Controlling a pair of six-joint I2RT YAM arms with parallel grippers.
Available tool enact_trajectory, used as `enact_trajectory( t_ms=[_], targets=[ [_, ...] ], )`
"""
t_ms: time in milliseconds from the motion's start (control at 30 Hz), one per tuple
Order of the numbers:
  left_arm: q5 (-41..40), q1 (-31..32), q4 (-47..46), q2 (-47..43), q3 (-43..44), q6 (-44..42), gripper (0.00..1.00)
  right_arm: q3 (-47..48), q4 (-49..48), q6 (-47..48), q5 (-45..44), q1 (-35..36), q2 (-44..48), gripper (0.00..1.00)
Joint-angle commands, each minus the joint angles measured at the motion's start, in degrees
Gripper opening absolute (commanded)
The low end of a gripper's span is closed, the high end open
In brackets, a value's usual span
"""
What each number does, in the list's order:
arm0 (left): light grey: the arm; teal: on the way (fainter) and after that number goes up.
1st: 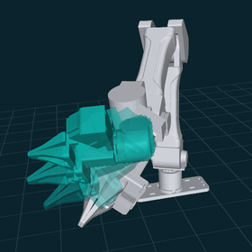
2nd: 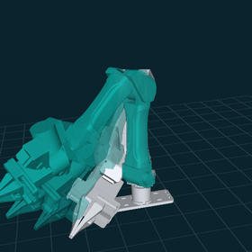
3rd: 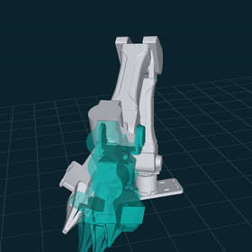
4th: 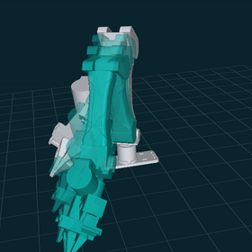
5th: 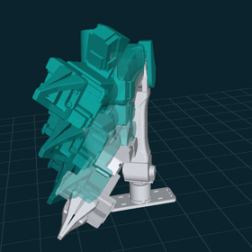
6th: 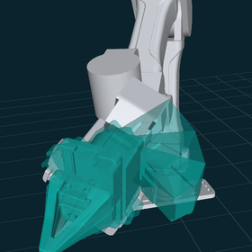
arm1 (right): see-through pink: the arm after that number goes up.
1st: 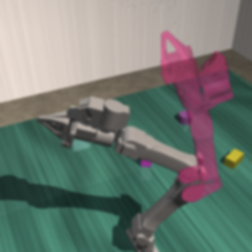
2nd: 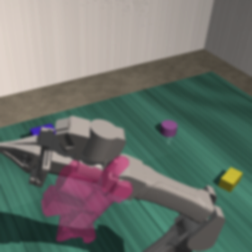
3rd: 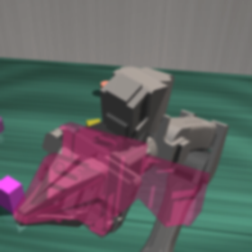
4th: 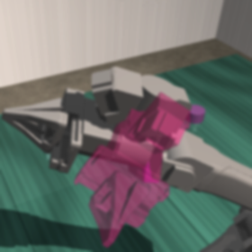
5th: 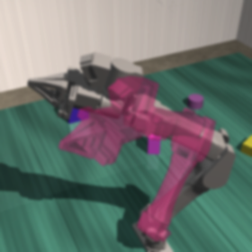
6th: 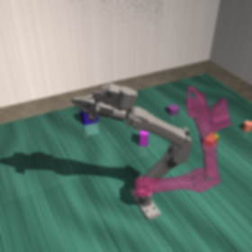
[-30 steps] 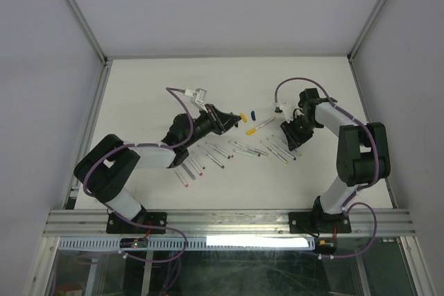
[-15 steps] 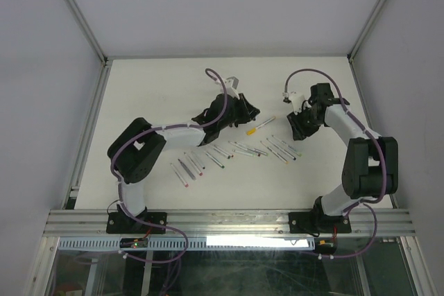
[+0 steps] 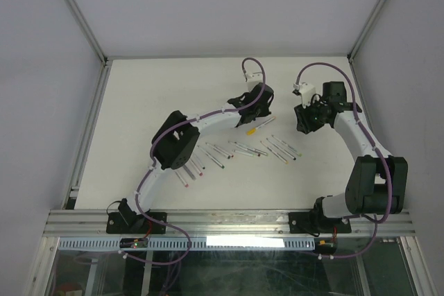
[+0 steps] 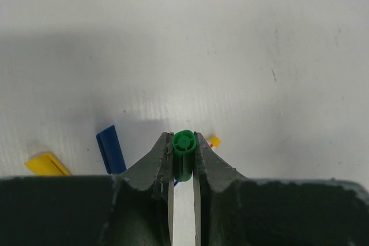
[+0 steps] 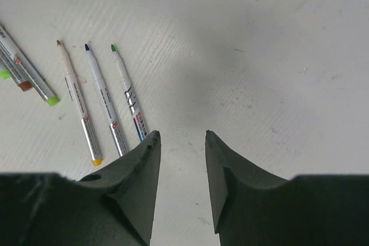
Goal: Open the pen caps
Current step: Place the pen cap at the center of the board.
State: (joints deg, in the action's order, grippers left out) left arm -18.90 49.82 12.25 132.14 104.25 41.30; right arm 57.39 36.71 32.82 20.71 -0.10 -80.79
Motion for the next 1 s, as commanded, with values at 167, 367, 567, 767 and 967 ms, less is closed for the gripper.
enact_trajectory(
  t_ms=[167, 367, 567, 767, 967],
  targets=[
    [-4.74, 0.01, 9.59, 5.17, 11.87, -3.41, 0.08, -0.39, -3.34, -1.18, 2.63, -1.21, 2.89, 0.39],
    [-3.87, 0.02, 9.55, 6.23, 12.60, -4.07, 0.13, -0.49, -3.43, -1.27, 3.01, -1.47, 3.03, 0.39],
    [-3.00, 0.01, 9.67, 6.80, 12.65, -4.23, 0.16, -0.51, -3.47, -1.35, 3.24, -1.82, 3.19, 0.39],
    [-2.38, 0.01, 10.16, 7.01, 12.56, -4.03, 0.19, -0.50, -3.40, -1.35, 3.60, -2.06, 3.19, 0.39],
    [-2.24, 0.02, 10.14, 6.70, 12.48, -4.12, 0.24, -0.56, -3.40, -1.35, 3.88, -2.18, 3.02, 0.39]
  ],
)
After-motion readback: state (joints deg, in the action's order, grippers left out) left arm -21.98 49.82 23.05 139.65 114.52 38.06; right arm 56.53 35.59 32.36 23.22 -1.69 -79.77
